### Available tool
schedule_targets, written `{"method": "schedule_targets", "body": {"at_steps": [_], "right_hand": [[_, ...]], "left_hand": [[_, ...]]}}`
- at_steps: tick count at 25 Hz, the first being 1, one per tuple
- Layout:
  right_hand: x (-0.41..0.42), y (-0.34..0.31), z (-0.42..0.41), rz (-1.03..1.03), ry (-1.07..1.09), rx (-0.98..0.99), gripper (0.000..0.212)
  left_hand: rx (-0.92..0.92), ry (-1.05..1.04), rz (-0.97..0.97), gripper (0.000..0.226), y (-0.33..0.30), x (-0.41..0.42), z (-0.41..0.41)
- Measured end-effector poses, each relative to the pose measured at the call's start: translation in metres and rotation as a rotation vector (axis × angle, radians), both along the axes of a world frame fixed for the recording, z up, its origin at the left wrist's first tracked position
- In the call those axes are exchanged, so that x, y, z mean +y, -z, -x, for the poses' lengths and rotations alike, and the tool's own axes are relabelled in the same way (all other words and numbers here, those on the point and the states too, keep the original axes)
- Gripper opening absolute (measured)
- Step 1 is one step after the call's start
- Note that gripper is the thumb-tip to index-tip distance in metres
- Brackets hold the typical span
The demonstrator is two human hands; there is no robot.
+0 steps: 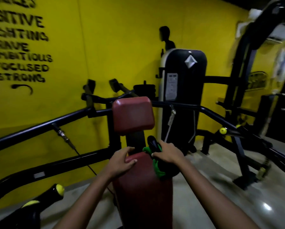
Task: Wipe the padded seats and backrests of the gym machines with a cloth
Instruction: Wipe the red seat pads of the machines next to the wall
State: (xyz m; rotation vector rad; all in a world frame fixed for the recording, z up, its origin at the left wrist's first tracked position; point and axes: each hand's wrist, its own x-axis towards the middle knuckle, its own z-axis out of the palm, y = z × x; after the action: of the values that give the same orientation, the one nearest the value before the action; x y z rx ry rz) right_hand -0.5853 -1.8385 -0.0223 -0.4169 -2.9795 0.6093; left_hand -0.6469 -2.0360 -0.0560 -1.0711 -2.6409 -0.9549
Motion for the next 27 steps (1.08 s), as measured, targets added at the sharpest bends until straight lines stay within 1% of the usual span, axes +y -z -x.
{"method": "schedule_targets", "body": {"at_steps": [3,6,10,14,15,18,19,20,23,25,27], "right_hand": [[-0.012,-0.007,0.009,-0.005,-0.150,0.014,0.060],[-0.024,-0.010,-0.001,-0.003,-0.335,0.009,0.059],[-0.044,-0.015,-0.031,0.040,-0.523,0.035,0.051],[-0.086,-0.022,-0.076,0.076,-0.719,0.064,0.047],[-0.101,-0.025,-0.088,0.073,-0.764,0.069,0.048],[-0.146,-0.036,-0.124,0.083,-0.867,0.112,0.052],[-0.162,-0.040,-0.139,0.083,-0.889,0.131,0.053],[-0.177,-0.044,-0.154,0.079,-0.906,0.146,0.054],[-0.220,-0.053,-0.199,0.082,-0.991,0.164,0.051],[-0.247,-0.056,-0.231,0.091,-1.050,0.145,0.052],[-0.274,-0.056,-0.267,0.090,-1.112,0.111,0.056]], "left_hand": [[0.024,-0.145,-0.025,0.052,-0.010,-0.022,-0.020],[0.055,-0.318,-0.063,0.051,-0.011,-0.036,-0.058],[0.069,-0.530,-0.088,0.051,-0.013,-0.056,-0.130],[0.064,-0.724,-0.106,0.050,-0.023,-0.090,-0.224],[0.060,-0.790,-0.110,0.052,-0.027,-0.099,-0.249],[0.048,-0.928,-0.076,0.078,-0.039,-0.127,-0.318],[0.044,-0.982,-0.061,0.080,-0.042,-0.139,-0.342],[0.051,-1.031,-0.058,0.077,-0.045,-0.149,-0.363],[0.062,-1.167,-0.079,0.060,-0.049,-0.179,-0.424],[0.086,-1.227,-0.076,0.050,-0.047,-0.196,-0.464],[0.114,-1.292,-0.088,0.048,-0.044,-0.213,-0.509]]}}
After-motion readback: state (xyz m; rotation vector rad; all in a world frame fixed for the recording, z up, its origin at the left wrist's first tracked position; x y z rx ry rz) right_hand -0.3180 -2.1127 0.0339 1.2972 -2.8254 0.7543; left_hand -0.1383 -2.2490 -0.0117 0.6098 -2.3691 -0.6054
